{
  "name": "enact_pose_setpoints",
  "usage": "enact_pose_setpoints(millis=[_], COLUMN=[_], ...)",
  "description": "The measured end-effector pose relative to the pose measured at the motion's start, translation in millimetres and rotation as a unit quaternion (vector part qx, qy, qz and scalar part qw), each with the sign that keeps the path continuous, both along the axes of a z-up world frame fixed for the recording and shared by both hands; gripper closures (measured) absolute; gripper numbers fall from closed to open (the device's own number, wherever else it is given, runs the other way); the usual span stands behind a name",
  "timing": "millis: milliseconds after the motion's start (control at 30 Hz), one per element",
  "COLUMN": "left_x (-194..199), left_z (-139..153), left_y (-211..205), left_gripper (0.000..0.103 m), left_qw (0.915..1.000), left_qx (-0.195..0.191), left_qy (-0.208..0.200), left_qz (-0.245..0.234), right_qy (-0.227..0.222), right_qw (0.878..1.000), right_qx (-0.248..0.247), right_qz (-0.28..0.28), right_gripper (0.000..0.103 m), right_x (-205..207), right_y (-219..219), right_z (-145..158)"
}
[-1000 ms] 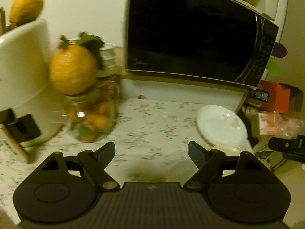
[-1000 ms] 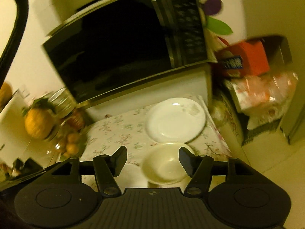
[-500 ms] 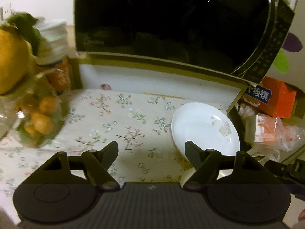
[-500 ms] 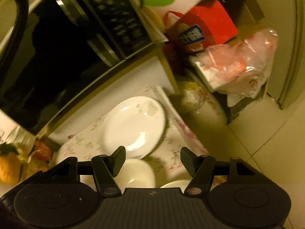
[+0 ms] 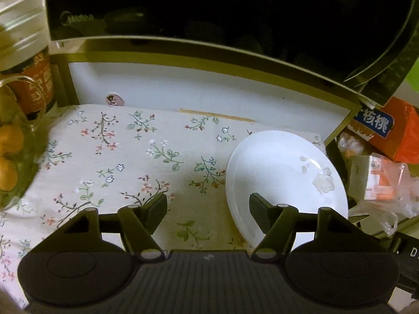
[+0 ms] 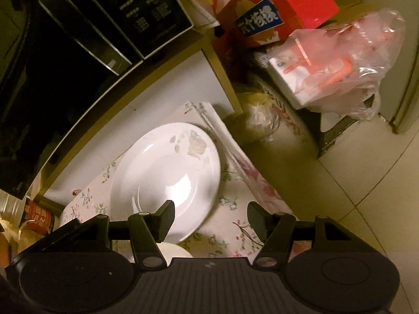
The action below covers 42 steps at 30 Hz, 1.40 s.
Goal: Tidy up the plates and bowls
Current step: 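Move both grippers toward the plain white plate by the microwave, then close both grippers on the rim of the plain white plate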
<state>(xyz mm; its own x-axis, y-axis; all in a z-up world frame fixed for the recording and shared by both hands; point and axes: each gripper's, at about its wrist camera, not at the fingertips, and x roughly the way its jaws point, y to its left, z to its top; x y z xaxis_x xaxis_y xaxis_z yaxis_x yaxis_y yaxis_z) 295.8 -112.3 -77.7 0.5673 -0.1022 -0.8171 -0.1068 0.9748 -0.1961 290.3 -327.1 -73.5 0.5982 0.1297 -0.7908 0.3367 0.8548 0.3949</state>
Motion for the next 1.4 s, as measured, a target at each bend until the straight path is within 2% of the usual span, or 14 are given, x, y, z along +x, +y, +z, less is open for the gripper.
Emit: enact_pose_setpoints(millis=[267,633,733,833,867,967,1067,1200,1267,1400], left_x=[16,23,23,24,24,24,22,24,24,24], left_z=[-23,-28,-29,-30,-31,-32,-31,-31,-32,-32], left_y=[8,-5,-9,-9,-8,-7,-3,3,2,-2], left_gripper=[0.045,0.045,0.057,0.077,0.080,0.081,0.084,0.089,0.093,0.093], left_qw=[0.9990,0.9998,0.9998,0.9993,0.9990,0.9987,0.9982,0.9964,0.9961,0.9964], left_qx=[-0.027,-0.005,0.002,-0.026,-0.037,-0.045,-0.055,-0.080,-0.083,-0.079], left_qy=[0.031,0.018,0.009,0.007,0.007,0.004,0.004,0.010,0.009,0.006], left_qz=[0.015,-0.007,-0.017,-0.023,-0.023,-0.024,-0.024,-0.025,-0.028,-0.029], right_qy=[0.020,0.040,0.040,0.041,0.042,0.044,0.045,0.044,0.044,0.045], right_qw=[1.000,0.999,0.999,0.999,0.999,0.999,0.999,0.999,0.999,0.999], right_qx=[0.010,0.027,0.025,0.016,0.013,0.006,0.011,0.014,0.014,0.013], right_qz=[0.008,0.002,0.002,-0.002,-0.004,-0.007,-0.012,-0.015,-0.015,-0.017], right_gripper=[0.043,0.051,0.056,0.061,0.065,0.075,0.081,0.084,0.084,0.084], right_x=[19,31,33,33,33,33,32,32,33,33], right_y=[15,20,22,22,22,20,16,14,14,15], right_z=[-14,-33,-32,-32,-32,-33,-34,-35,-35,-35])
